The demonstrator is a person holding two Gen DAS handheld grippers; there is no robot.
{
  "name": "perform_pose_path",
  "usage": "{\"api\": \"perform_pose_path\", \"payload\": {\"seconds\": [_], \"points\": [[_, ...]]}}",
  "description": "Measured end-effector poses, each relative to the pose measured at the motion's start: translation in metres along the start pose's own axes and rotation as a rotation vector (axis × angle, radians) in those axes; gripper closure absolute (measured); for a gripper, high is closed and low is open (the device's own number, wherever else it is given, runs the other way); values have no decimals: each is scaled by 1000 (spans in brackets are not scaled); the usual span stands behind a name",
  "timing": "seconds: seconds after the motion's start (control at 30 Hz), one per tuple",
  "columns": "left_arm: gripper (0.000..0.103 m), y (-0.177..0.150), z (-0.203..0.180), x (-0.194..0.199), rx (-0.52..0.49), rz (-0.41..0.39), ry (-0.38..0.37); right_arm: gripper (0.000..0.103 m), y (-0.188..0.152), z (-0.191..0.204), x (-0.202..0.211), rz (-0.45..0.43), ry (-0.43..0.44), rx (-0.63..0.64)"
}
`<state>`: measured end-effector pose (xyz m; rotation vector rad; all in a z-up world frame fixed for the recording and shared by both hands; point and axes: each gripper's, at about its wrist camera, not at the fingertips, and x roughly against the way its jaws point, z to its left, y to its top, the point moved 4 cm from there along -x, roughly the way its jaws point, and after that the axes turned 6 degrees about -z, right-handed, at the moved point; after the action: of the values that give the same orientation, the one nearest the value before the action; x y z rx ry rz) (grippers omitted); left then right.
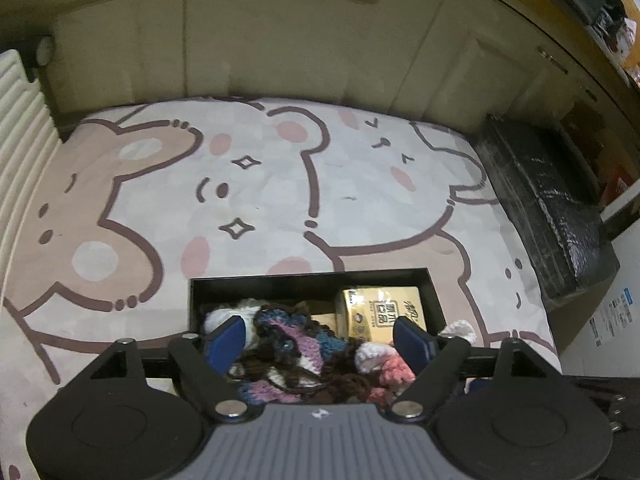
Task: Organize objects
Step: 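Lower the tissue pack into the box with the left tool while the right tool lowers the bunny, then open both tools and withdraw them from the black box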
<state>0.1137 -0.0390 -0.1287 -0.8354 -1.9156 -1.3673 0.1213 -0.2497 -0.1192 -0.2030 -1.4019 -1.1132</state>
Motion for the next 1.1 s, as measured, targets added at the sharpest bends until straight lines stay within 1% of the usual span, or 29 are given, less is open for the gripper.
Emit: {"api": "perform_pose_path", "payload": {"seconds": [0.03,0.07,0.13,0.17,0.23,0.33,0.5,0.67,0.77,0.97,1.1], "points": [[19,0,1,3,3,-5,4,61,1,0,3,-7,-4,3],[16,0,3,6,6,-10,8,58,2,1,7,-14,-8,9],[13,0,4,13,6,-19,15,46,4,4,14,-29,-13,20],[11,0,5,17,3,-23,20,44,4,4,18,-36,-15,25],[9,-1,5,24,-9,-30,32,33,5,6,25,-47,-28,33],[6,-3,7,35,-23,-30,52,21,2,6,34,-52,-50,46],[6,-7,12,53,-20,-48,75,14,1,6,49,-87,-77,61],[6,-11,17,79,-8,-87,114,9,0,1,65,-120,-76,43],[6,-15,18,92,-4,-99,117,9,-2,-2,74,-135,-69,34],[6,-21,18,118,-19,-127,152,8,-9,-1,89,-156,-67,42],[6,-26,18,132,-15,-130,149,8,-16,2,100,-171,-70,61]]}}
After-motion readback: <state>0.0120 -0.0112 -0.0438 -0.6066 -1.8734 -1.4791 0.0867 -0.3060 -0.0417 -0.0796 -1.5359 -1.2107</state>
